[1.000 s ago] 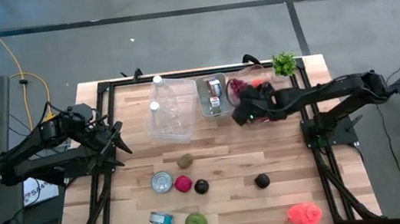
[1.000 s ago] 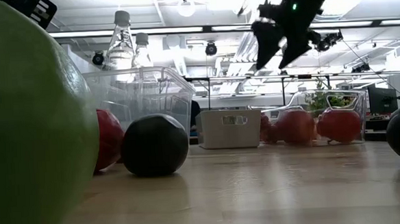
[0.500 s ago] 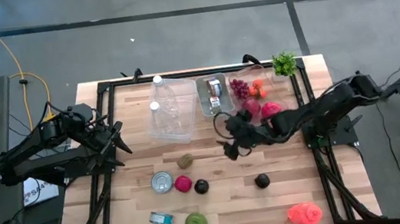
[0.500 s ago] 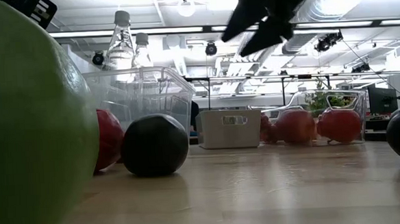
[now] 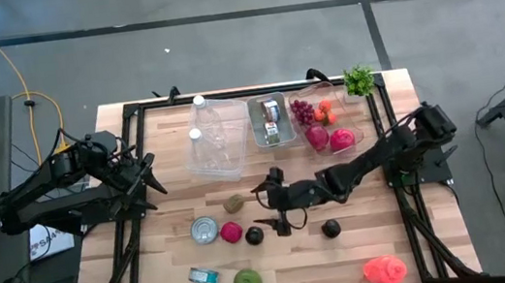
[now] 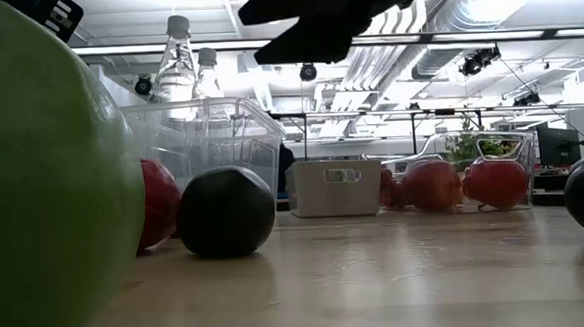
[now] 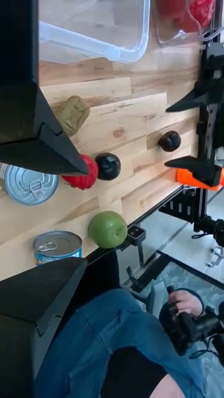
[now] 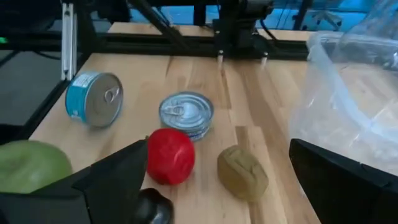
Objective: Pick & Place Food Item
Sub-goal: Put the left plum into the right transparent bin
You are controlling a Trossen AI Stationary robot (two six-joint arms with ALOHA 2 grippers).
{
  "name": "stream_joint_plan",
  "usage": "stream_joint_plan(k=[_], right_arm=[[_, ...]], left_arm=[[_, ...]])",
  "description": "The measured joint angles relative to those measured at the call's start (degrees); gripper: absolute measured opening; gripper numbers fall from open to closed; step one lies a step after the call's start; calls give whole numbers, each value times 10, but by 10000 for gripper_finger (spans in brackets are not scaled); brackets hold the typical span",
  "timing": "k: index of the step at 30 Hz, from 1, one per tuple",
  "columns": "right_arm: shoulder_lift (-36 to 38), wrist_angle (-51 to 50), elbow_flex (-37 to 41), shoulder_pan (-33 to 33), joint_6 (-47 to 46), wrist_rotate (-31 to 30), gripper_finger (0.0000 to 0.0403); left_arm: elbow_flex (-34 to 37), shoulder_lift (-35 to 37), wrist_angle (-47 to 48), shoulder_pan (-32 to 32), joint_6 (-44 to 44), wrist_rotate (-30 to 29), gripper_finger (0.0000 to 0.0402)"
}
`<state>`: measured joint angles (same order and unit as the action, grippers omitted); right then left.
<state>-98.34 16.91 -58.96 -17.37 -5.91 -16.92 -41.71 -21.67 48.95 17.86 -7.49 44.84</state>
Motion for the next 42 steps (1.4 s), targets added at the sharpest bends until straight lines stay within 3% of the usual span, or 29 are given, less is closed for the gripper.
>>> stream_joint_plan(k=[4, 10, 14, 29, 37, 42], right_arm=[[-5, -31, -40, -13, -17, -33, 378], [-8, -212, -149, -23, -60, -40, 378], [-15, -307, -176, -26, -116, -36, 378], [-73, -315, -176, -69, -166, -24, 378], [-105, -320, -177, -66, -140, -14, 378], [-145, -251, -177, -67, -120, 12, 378]], left_arm=[[0, 0, 0, 0, 0, 0, 221], [0, 0, 0, 0, 0, 0, 221], [0, 0, 0, 0, 0, 1, 221], [0, 0, 0, 0, 2, 1, 221], [0, 0, 0, 0, 2, 0, 221], [0, 0, 0, 0, 2, 0, 221]])
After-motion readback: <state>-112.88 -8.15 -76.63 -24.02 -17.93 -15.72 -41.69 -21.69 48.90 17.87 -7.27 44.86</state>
